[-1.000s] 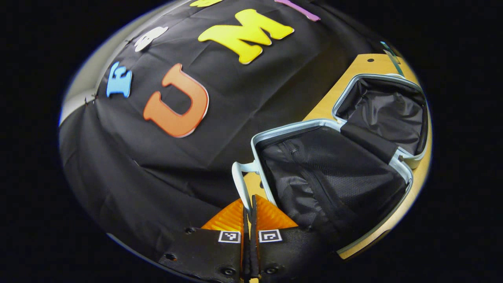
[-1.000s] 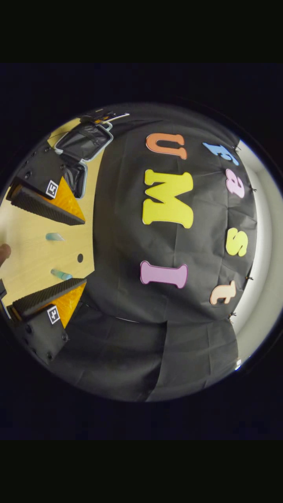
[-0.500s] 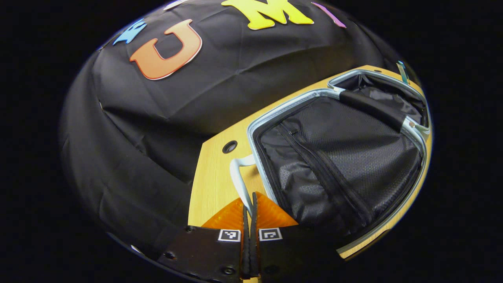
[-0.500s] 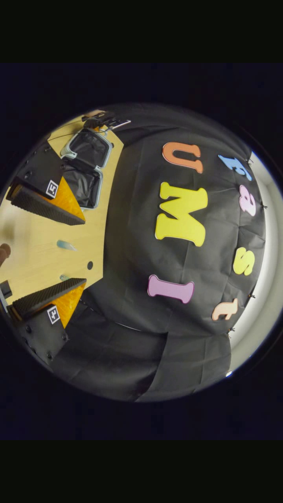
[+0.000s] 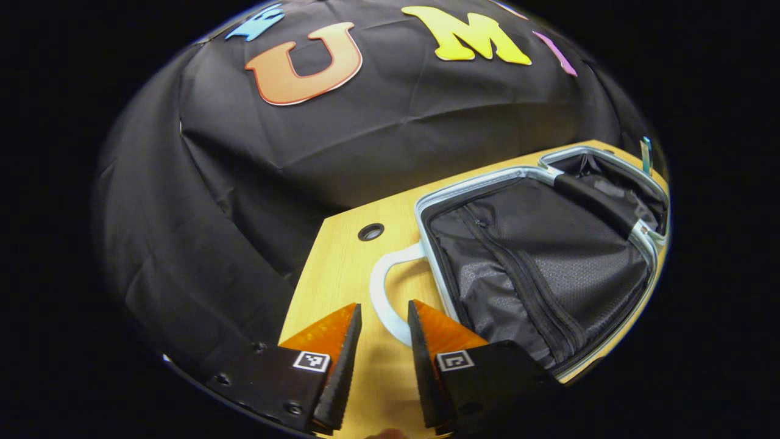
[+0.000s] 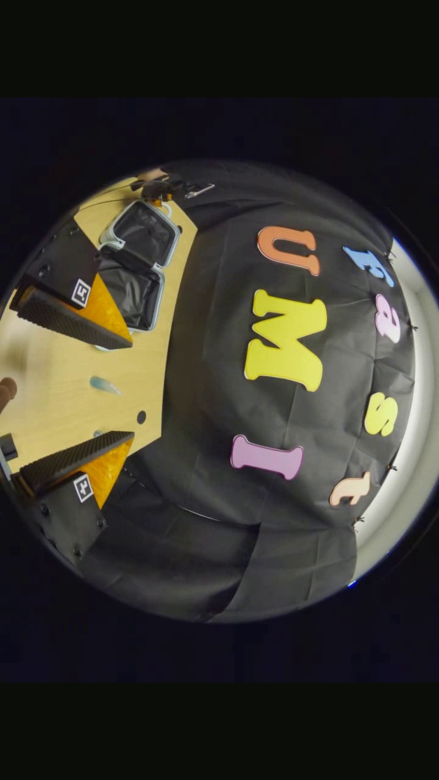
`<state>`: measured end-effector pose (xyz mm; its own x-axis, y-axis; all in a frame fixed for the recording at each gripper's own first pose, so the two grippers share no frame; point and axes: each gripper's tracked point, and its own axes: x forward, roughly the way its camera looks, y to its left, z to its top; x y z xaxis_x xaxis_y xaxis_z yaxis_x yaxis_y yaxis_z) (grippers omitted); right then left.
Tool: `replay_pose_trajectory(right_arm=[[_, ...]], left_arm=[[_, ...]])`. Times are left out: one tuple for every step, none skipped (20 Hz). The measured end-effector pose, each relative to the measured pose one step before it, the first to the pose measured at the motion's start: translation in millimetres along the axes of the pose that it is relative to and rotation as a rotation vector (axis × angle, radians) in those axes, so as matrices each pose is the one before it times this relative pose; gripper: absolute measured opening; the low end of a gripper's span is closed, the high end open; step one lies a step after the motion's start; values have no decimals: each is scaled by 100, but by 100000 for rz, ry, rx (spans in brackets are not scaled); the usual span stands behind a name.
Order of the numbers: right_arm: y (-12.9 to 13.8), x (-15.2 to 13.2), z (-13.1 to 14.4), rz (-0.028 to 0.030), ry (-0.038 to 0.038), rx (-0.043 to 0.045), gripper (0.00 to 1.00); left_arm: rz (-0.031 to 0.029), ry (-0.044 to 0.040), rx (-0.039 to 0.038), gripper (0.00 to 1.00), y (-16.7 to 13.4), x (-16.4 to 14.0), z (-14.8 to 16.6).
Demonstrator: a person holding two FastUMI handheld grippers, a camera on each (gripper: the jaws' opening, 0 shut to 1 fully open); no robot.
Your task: First open the suitcase, pack the skin care products into it, and then close the suitcase.
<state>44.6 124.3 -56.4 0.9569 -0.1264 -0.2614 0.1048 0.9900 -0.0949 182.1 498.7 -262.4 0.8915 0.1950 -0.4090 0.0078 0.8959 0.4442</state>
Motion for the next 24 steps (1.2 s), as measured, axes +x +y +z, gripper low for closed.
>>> replay_pose_trajectory(right_arm=[[-151, 123, -188, 1035, -24, 138, 80], [-358, 137, -158, 638, 1, -114, 80], [-537, 87, -298, 769, -250, 204, 80], [-517, 153, -164, 870, -334, 623, 80], [-648, 223, -160, 810, -660, 91, 80], [-780, 302, -216, 525, -535, -452, 80], [-863, 364, -365, 581, -261, -436, 80], [-875, 408, -336, 540, -47, -250, 80], [-1080, 393, -323, -36, -358, 115, 80], [-1127, 553, -256, 14, -146, 345, 80], [-1032, 594, -437, -50, 64, -199, 80], [-1152, 598, -263, 45, -336, -445, 80], [-1166, 540, -354, 132, -164, -330, 80], [-1126, 587, -376, 43, 145, -76, 80], [-1201, 442, -510, 148, 238, 534, 80], [-1173, 536, -443, 160, 537, 626, 80], [-1156, 487, -499, -225, 601, 578, 80], [-1084, 451, -399, 99, 629, 746, 80], [-1066, 391, -545, 54, 672, 637, 80], [-1041, 422, -436, -22, 712, 578, 80], [-846, 351, -479, 544, 883, 626, 80], [-841, 360, -469, 435, 837, 307, 80], [-781, 317, -447, 413, 660, -57, 80], [-735, 406, -437, 932, 448, -439, 80]], left_arm=[[3450, 1531, 1545, 64, 526, -64, -101], [3099, 834, -871, 75, 674, -736, 474], [2220, -622, -2408, 80, -42, -703, 535], [1018, -854, -1762, 82, -103, -693, 592], [880, -581, -2462, 96, -510, -989, 385], [590, -314, -2223, 98, -558, -1128, 728], [-1302, -41, -2411, 98, -1098, -1046, 539], [-1821, -945, -1985, 99, -1532, -1315, 785], [-1262, -1443, -1223, 95, -1674, -1144, 981], [-1337, -1331, -945, 99, -1770, -1048, 952], [-604, -1045, -822, 99, -1624, -828, 901], [-584, -192, -771, 99, -1706, -797, 710], [-1013, -345, -867, 99, -2003, -611, 655], [-1951, -68, -604, 99, -2323, -826, 597], [-2522, -280, -486, 99, -2526, -588, 625], [-2147, -138, -354, 99, -2624, -780, 585], [-2666, -363, -72, 99, -2642, -559, 491], [-2456, -846, 63, 99, -2789, -524, 688], [-3366, -311, 130, 99, -2841, -331, 576], [-2319, -232, 711, 100, -2733, -213, 515], [-3013, -565, 441, 99, -2506, -147, 531], [-3963, -600, 517, 99, -2769, 105, 462], [-3183, -95, 1192, 99, -2776, 512, 309], [-1415, 73, 1448, 99, -2299, 305, 480]])
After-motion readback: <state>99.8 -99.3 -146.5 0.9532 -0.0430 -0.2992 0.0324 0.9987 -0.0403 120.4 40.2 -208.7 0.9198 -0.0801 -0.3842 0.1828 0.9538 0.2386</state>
